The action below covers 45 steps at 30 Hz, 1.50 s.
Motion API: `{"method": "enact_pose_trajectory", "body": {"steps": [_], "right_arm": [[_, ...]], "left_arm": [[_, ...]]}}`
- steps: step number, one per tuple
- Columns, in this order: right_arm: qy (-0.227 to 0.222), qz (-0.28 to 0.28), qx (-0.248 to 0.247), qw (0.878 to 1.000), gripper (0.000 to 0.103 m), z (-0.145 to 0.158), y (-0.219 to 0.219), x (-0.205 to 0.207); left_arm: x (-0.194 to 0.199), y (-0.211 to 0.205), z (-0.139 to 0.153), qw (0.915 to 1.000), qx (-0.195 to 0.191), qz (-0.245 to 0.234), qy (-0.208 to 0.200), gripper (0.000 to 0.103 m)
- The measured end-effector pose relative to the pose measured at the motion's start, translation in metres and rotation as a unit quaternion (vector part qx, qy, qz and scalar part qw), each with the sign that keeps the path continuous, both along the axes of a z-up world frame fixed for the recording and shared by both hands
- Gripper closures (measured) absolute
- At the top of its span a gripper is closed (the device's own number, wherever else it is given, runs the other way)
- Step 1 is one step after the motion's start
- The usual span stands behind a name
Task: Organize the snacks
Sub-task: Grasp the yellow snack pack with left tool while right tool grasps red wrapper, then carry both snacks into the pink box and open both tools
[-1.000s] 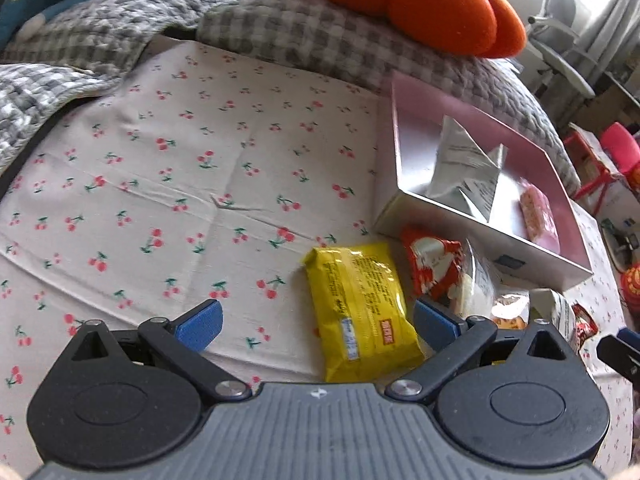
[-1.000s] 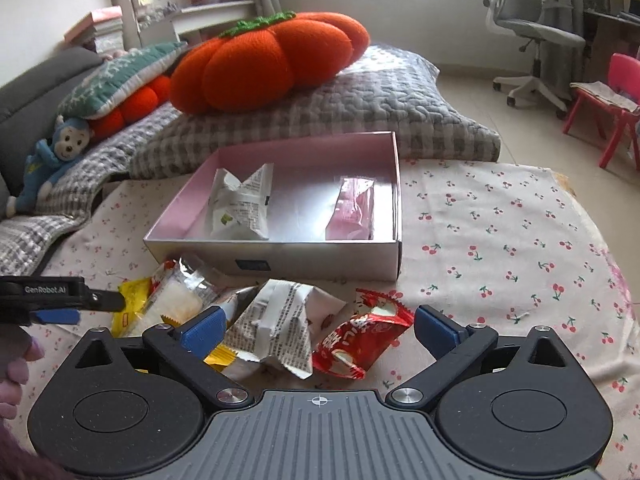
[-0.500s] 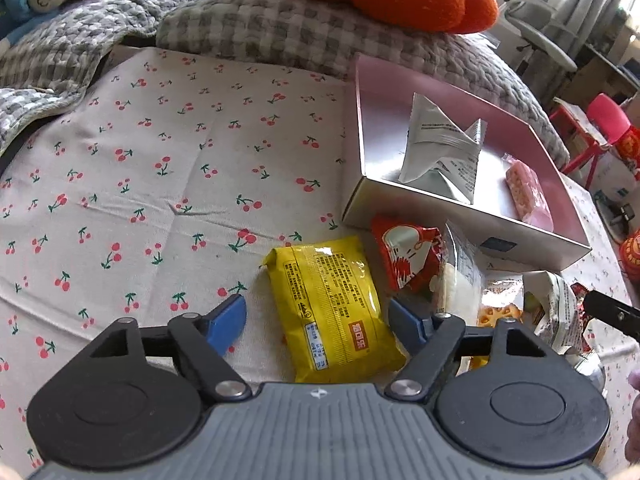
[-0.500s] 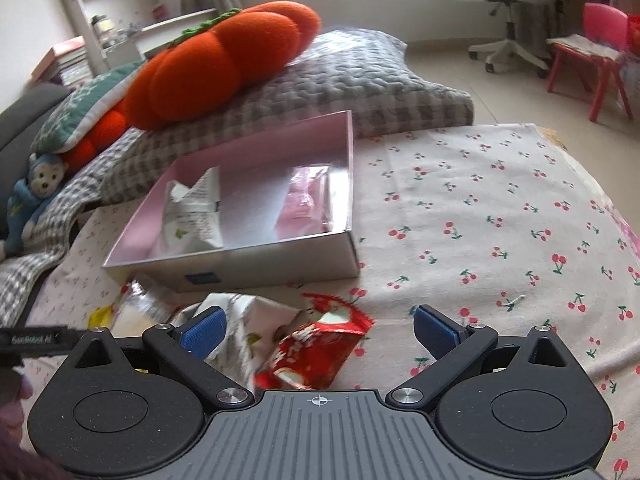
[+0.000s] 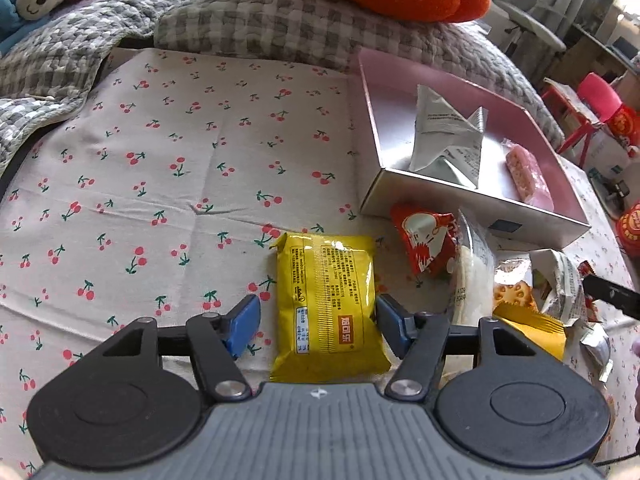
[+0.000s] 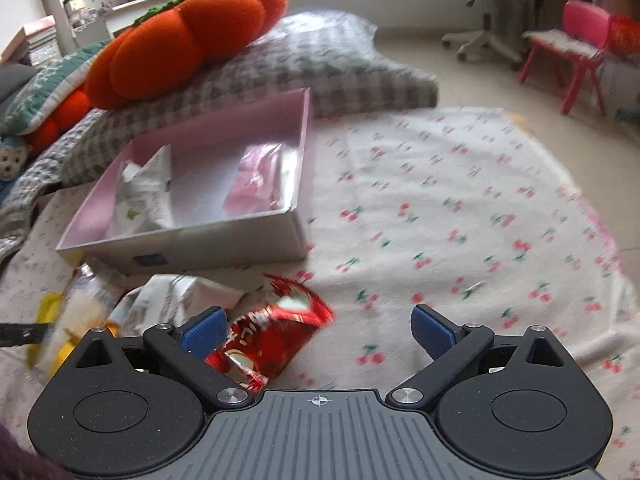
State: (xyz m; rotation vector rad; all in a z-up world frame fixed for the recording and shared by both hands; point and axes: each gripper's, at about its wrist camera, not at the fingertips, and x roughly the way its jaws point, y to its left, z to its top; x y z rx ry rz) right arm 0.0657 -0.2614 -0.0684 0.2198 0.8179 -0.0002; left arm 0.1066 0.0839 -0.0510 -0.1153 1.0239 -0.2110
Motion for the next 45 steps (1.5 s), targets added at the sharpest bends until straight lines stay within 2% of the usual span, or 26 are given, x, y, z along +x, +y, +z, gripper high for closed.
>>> {"method": "enact_pose_trajectory", "body": {"steps": [3, 6, 15, 19, 20, 21, 23, 25, 33, 45], "right_arm": [[-0.011, 0.007, 0.003, 1.0, 0.004, 0.005, -0.001, -0.001], [-0.007, 0.02, 0.019, 1.0, 0.004, 0.007, 0.002, -0.002], [0.023, 0.016, 0.021, 0.999, 0.012, -0.002, 0.012, 0.006], [0.031, 0.017, 0.009, 0.999, 0.021, -0.008, 0.016, 0.005], [0.03, 0.021, 0.002, 0.999, 0.027, -0.008, 0.018, 0.004], [0.027, 0.025, -0.002, 0.999, 0.032, -0.007, 0.02, 0.003], [0.025, 0.033, 0.003, 0.999, 0.052, -0.005, 0.021, 0.003], [0.024, 0.033, 0.006, 0.999, 0.057, -0.002, 0.022, 0.003], [0.009, 0.029, -0.01, 0.999, 0.059, 0.008, 0.023, -0.003], [-0.012, 0.017, -0.005, 1.0, 0.059, 0.04, 0.026, -0.008]], "left_arm": [[-0.002, -0.002, -0.001, 0.9999, -0.004, -0.014, -0.006, 0.033], [-0.005, -0.008, -0.002, 0.9997, 0.002, -0.024, -0.01, 0.032], [-0.008, -0.02, -0.005, 0.9982, 0.049, -0.028, -0.019, 0.036], [-0.01, -0.023, -0.005, 0.997, 0.068, -0.029, -0.024, 0.044], [-0.01, -0.022, -0.005, 0.9968, 0.071, -0.028, -0.025, 0.045], [-0.011, -0.022, -0.004, 0.9967, 0.071, -0.028, -0.026, 0.051], [-0.011, -0.02, -0.003, 0.9971, 0.069, -0.023, -0.025, 0.055], [-0.011, -0.016, -0.002, 0.998, 0.058, -0.016, -0.022, 0.056], [-0.015, -0.005, 0.006, 0.9994, 0.03, 0.004, -0.017, 0.057], [-0.022, -0.004, 0.031, 0.9992, 0.006, 0.015, -0.036, 0.057]]}}
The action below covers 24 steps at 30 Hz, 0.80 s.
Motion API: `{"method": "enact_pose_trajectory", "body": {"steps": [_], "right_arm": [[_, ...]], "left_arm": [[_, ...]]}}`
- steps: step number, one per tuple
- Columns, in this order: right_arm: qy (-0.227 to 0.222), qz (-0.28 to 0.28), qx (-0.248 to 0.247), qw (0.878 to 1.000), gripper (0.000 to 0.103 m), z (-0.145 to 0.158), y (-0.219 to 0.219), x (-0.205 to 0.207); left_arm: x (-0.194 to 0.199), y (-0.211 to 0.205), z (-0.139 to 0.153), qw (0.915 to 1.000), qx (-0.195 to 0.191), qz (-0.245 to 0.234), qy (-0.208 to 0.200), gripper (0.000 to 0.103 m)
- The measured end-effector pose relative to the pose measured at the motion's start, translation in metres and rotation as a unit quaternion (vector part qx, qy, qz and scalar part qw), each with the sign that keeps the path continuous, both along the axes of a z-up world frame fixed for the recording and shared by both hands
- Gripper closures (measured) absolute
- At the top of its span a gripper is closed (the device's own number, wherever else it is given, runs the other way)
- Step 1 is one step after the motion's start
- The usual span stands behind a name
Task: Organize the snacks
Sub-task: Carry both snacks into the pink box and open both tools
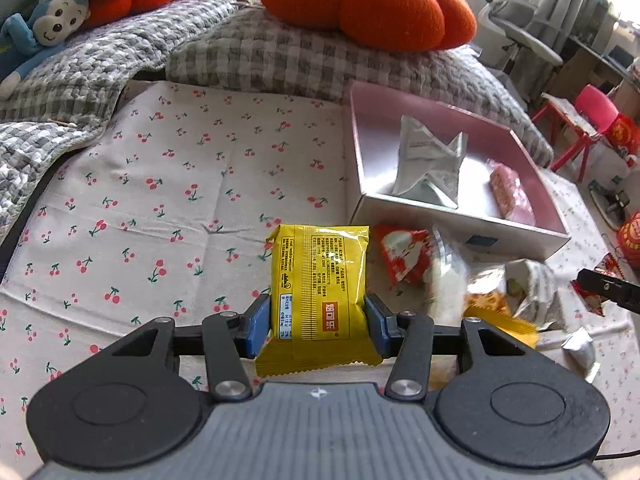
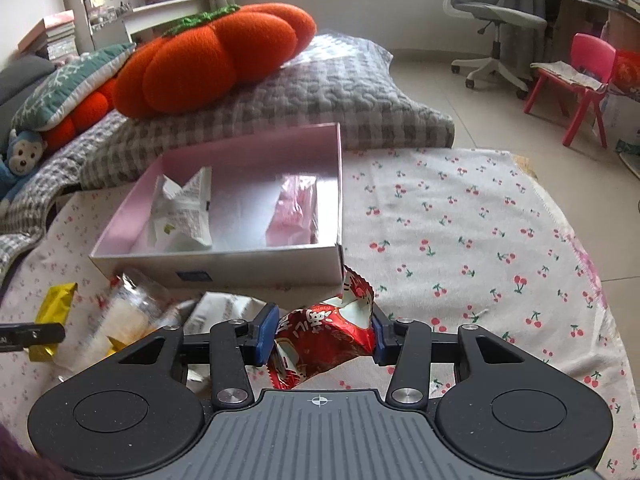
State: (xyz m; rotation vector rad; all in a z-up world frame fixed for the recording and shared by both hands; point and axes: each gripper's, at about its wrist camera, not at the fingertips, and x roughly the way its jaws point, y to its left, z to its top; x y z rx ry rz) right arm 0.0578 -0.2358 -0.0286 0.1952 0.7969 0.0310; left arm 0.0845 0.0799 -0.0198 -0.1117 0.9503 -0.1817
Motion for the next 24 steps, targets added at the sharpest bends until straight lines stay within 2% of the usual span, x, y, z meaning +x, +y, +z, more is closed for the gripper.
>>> {"method": "enact_pose_trajectory", "body": {"steps": [6, 10, 17, 24], "right_arm": [[-0.01, -0.006, 0.011, 1.0, 0.059, 0.018, 0.007, 0.003], [-0.012, -0.018, 0.02, 1.0, 0.059, 0.024, 0.01, 0.009], [-0.006, -0.046, 0.065, 0.997, 0.059, 0.033, 0.015, 0.023], [-0.008, -0.061, 0.089, 0.994, 0.059, 0.037, 0.015, 0.035]], "left_arm": [[-0.003, -0.012, 0.018, 0.9997, -0.015, -0.006, -0.016, 0.057], [0.001, -0.02, 0.027, 0.9992, -0.039, -0.003, -0.009, 0.057], [0.01, -0.035, 0.033, 0.9968, -0.078, 0.013, -0.003, 0.057], [0.021, -0.058, 0.037, 0.9972, -0.056, -0.014, -0.047, 0.057]]}}
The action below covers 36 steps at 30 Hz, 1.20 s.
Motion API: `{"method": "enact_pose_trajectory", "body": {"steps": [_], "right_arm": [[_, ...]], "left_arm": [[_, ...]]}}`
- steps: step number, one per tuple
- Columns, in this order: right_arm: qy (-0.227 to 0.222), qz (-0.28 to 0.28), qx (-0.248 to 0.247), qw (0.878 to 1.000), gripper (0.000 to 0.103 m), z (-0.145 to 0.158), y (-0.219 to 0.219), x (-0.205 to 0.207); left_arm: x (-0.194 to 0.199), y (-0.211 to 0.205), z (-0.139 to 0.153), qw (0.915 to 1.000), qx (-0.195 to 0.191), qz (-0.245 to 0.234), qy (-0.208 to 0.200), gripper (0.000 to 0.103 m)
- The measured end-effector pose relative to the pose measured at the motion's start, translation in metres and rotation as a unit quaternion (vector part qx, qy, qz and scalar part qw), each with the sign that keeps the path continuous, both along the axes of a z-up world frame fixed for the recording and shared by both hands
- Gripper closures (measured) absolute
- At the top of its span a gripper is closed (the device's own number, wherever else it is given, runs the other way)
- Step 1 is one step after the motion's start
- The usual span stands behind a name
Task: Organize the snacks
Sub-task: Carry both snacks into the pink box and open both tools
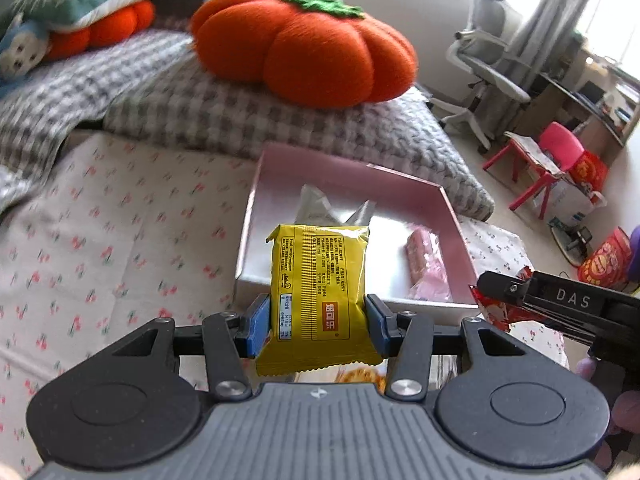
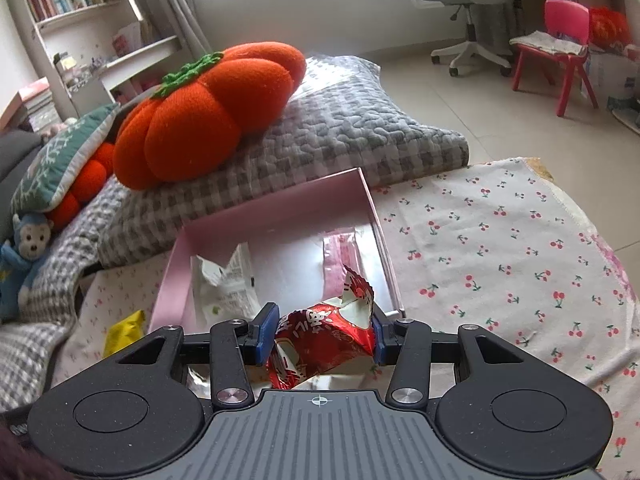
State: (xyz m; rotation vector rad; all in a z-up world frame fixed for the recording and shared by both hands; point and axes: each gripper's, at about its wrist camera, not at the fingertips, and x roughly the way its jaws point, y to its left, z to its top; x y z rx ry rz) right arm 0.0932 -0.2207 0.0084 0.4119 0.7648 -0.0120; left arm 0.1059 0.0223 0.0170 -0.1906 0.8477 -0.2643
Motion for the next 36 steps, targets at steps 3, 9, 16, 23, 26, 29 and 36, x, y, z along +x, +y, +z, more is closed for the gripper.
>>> {"method": "enact_pose_trajectory", "body": {"steps": [3, 9, 16, 23, 26, 29, 36], "right_arm": [[-0.004, -0.003, 0.003, 1.0, 0.058, -0.001, -0.004, 0.003], [0.001, 0.012, 0.01, 1.0, 0.058, -0.008, -0.013, 0.016], [0.015, 0.032, 0.03, 0.999, 0.058, -0.017, -0.013, 0.038], [0.029, 0.052, 0.007, 0.998, 0.058, -0.028, -0.004, 0.056], [0.03, 0.065, 0.003, 0.997, 0.058, -0.032, -0.001, 0.063], [0.027, 0.074, -0.001, 0.997, 0.058, -0.037, 0.001, 0.069], [0.028, 0.084, 0.007, 0.996, 0.058, -0.047, 0.0, 0.08]], "left_arm": [[0.011, -0.006, -0.002, 1.0, 0.001, -0.006, 0.0, 0.057], [0.029, -0.023, -0.01, 0.9993, 0.02, -0.023, 0.021, 0.057], [0.056, -0.043, -0.025, 0.9959, 0.056, -0.045, 0.054, 0.057], [0.073, -0.051, -0.03, 0.9936, 0.08, -0.062, 0.049, 0.057], [0.076, -0.048, -0.037, 0.9931, 0.088, -0.062, 0.047, 0.057], [0.082, -0.04, -0.047, 0.9936, 0.088, -0.053, 0.047, 0.057], [0.086, -0.032, -0.058, 0.9956, 0.07, -0.058, 0.023, 0.057]]}}
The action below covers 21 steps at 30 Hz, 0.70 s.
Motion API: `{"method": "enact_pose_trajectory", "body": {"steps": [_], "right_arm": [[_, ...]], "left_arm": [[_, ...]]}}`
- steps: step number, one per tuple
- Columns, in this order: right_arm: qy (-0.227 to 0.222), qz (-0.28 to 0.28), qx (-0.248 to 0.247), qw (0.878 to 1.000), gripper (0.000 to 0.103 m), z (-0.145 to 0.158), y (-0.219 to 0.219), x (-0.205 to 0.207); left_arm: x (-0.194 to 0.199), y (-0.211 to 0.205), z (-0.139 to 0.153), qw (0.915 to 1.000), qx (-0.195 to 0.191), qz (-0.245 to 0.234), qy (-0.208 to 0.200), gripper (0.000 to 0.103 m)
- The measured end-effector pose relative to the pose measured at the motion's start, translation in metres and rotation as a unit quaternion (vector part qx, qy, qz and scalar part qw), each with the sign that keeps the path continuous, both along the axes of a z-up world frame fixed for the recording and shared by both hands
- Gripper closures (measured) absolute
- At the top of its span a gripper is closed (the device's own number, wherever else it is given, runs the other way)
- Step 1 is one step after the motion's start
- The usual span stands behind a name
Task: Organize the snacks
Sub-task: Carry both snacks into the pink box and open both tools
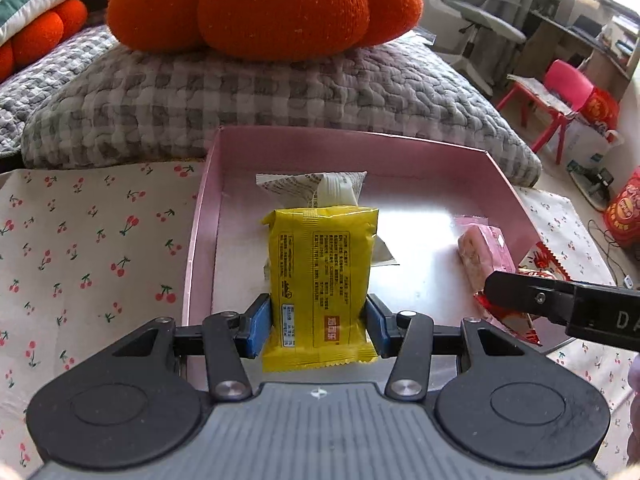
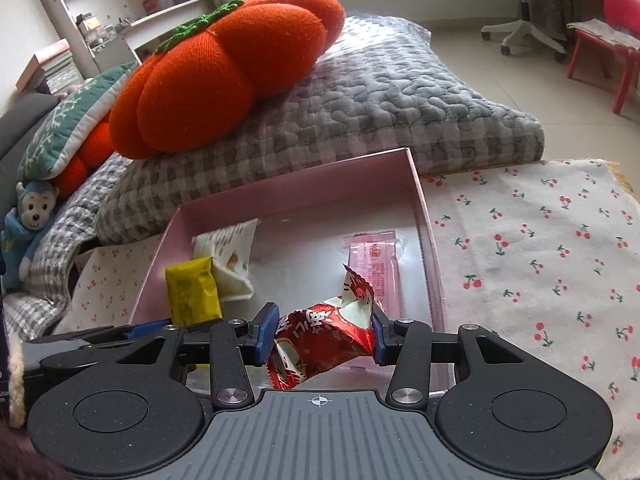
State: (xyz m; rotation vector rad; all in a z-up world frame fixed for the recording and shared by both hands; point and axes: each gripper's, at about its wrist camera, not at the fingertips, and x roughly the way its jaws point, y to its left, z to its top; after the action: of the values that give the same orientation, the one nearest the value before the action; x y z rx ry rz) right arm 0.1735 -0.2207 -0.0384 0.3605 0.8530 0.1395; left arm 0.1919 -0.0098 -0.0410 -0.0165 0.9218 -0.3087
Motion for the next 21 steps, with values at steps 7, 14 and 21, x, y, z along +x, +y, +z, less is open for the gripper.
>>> {"method": "enact_pose_trajectory", "body": {"steps": [7, 14, 21], "right_arm": [[0.002, -0.004, 0.0, 1.0, 0.059, -0.006, -0.004, 0.003], [0.0, -0.009, 0.012, 1.0, 0.059, -0.007, -0.012, 0.004], [-0.006, -0.004, 0.016, 1.0, 0.048, 0.003, -0.014, 0.0]], "left_arm": [[-0.002, 0.0, -0.002, 0.9998, 0.005, -0.008, -0.02, 0.057], [-0.005, 0.002, -0.001, 0.9995, -0.005, -0.022, -0.023, 0.056], [-0.01, -0.006, 0.005, 0.999, -0.003, -0.029, -0.033, 0.035]]}}
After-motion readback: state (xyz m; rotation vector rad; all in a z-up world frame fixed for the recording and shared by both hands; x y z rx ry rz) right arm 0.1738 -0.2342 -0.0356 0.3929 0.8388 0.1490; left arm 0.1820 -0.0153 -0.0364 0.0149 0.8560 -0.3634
